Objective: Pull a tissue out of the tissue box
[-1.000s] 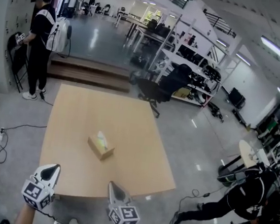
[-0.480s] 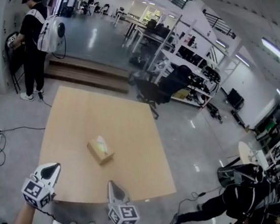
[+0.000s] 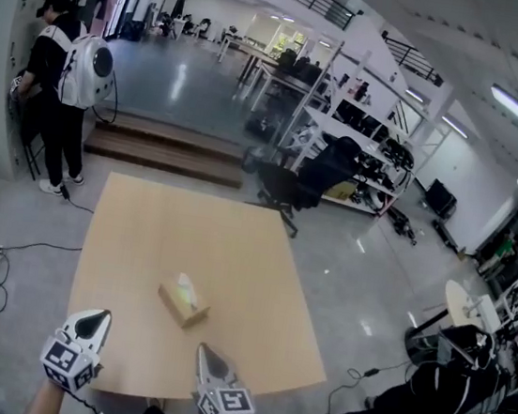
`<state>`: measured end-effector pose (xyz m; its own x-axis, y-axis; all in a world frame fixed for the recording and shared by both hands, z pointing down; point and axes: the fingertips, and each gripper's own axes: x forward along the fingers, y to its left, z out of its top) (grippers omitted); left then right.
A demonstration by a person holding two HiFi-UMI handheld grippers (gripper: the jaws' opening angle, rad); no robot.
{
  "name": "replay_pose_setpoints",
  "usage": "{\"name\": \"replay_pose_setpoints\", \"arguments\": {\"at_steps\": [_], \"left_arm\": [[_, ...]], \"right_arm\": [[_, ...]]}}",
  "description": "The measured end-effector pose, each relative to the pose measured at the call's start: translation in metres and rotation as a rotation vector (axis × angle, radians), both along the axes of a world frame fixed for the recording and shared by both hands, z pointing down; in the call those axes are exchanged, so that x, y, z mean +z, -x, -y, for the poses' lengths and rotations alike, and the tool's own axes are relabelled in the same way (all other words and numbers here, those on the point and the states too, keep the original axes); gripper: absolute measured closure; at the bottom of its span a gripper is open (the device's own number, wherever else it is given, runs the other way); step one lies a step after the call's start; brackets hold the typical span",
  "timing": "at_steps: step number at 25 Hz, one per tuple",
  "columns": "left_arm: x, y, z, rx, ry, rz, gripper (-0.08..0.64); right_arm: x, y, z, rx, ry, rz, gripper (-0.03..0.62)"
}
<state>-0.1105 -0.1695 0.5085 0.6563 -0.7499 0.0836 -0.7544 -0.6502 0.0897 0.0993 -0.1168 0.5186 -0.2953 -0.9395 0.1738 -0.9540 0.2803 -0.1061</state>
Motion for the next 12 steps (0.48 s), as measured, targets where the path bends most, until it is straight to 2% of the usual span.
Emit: {"name": "replay_pose_setpoints", "arguments": {"at_steps": [6,12], "left_arm": [[-0.011,-0.020,0.033,-0.017,0.012,0.020,0.552],[0.002,-0.037,0.070,-0.032,0.013,0.001,0.552]], "right_arm": [[0.004,-0.017,0.041,-0.017,0.006,0.008,0.581],[0.008,-0.035,0.079,-0.035,0.023,0.005,0.581]]}}
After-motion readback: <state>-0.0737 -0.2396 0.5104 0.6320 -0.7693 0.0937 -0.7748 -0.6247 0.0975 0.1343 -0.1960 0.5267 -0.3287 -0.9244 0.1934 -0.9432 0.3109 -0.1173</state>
